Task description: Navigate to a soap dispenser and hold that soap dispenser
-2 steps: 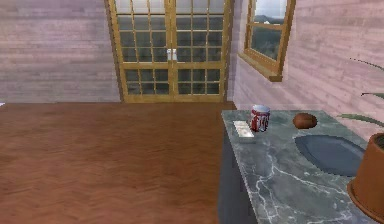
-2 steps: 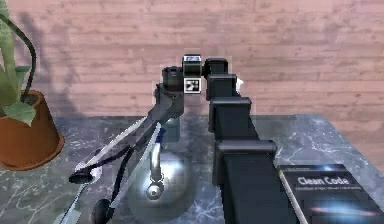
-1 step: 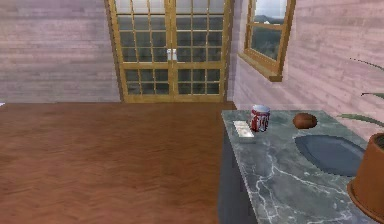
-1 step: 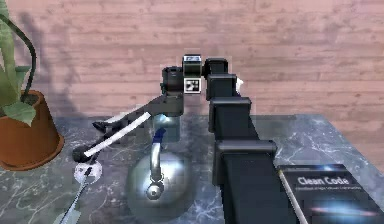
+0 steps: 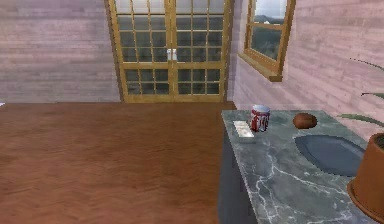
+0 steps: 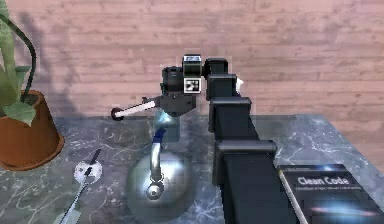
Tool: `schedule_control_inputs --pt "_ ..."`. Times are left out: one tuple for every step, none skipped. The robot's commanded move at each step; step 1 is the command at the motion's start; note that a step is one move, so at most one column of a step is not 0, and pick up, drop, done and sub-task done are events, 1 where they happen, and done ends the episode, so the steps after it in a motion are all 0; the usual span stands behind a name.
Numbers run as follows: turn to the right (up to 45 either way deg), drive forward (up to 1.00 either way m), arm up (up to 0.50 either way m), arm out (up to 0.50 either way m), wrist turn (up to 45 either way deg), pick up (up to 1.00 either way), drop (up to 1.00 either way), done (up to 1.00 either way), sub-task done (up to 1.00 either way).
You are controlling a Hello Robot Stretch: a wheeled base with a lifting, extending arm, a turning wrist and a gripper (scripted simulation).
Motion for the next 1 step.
schedule_control_inputs --pt "0.0 0.0 0.0 0.0 33.0 0.0 0.0 0.0 0.0"
